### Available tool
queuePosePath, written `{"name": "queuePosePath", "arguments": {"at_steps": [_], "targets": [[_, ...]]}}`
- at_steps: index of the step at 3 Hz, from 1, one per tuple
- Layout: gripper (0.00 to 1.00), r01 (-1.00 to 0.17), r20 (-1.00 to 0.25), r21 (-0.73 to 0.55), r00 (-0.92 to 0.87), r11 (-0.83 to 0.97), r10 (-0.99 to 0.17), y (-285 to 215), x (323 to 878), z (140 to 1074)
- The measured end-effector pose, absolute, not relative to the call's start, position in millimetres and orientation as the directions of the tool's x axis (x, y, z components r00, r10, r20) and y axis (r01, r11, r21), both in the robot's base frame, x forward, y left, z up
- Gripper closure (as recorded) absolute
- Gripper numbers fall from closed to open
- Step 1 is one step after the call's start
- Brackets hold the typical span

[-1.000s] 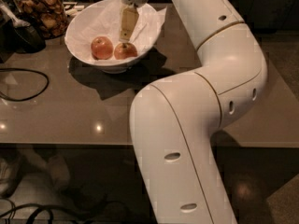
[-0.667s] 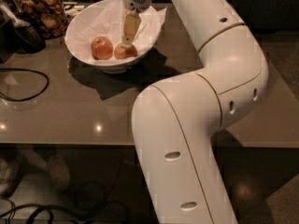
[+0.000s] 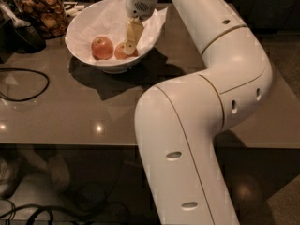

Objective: Pick apple from white bowl

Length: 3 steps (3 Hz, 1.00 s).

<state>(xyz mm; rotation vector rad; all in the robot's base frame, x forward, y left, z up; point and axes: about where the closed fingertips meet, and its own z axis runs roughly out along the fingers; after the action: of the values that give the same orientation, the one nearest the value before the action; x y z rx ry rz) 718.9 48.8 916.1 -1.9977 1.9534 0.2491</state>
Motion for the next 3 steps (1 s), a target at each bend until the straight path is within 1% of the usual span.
{"name": "queuePosePath", "arguments": {"at_steps": [3], "targets": [[0.32, -0.995, -0.34, -0.101, 0.046, -0.013, -0.939, 50.2, 721.2, 906.9]]}}
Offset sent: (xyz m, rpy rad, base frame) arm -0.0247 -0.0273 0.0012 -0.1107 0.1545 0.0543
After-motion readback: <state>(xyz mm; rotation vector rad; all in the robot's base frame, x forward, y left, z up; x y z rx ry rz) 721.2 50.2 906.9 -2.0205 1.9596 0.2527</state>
